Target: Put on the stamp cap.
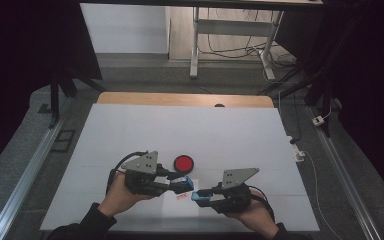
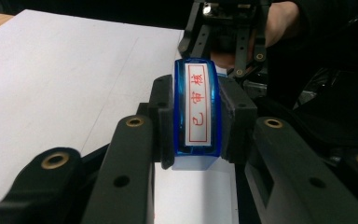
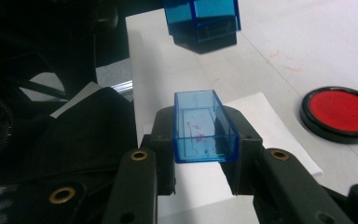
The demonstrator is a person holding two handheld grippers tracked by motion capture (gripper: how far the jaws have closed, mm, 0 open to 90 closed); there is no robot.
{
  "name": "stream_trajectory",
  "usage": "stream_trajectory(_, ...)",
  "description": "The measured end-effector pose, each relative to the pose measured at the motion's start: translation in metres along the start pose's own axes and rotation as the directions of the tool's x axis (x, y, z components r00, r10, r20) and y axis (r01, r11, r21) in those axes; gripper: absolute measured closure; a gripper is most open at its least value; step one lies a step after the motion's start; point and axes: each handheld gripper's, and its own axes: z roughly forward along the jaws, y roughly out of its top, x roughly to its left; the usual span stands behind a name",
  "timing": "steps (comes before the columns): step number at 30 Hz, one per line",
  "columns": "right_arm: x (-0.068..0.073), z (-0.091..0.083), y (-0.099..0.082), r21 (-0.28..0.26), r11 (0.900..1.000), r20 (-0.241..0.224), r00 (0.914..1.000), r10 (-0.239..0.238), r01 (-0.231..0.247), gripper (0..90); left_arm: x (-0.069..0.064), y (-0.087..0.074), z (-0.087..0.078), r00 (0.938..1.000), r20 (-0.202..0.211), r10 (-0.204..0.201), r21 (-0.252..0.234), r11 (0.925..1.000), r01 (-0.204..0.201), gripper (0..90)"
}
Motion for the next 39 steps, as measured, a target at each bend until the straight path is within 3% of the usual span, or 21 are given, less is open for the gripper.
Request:
stream_trajectory(17,-0.005,0.028,0.011,-0.008,0.9989,-0.083,0.9954,-0.048,0.047,68.6,-0.003,0.001,0.003,0.9975,0.039,0.059,0.012,0.9981,-0.06,70.1)
stream_trajectory(29,-0.004,0.03,0.013,-0.012,0.9974,-0.098,0.9926,-0.072,0.071,68.6,-0.003,0.0,0.005,0.9953,0.077,0.059,0.019,0.9979,-0.061,70.1)
stream_trajectory(39,-0.004,0.03,0.013,-0.023,0.9979,-0.128,0.9898,-0.063,0.061,68.6,-0.002,-0.002,0.008,0.9935,0.091,0.067,0.022,0.9973,-0.07,70.0)
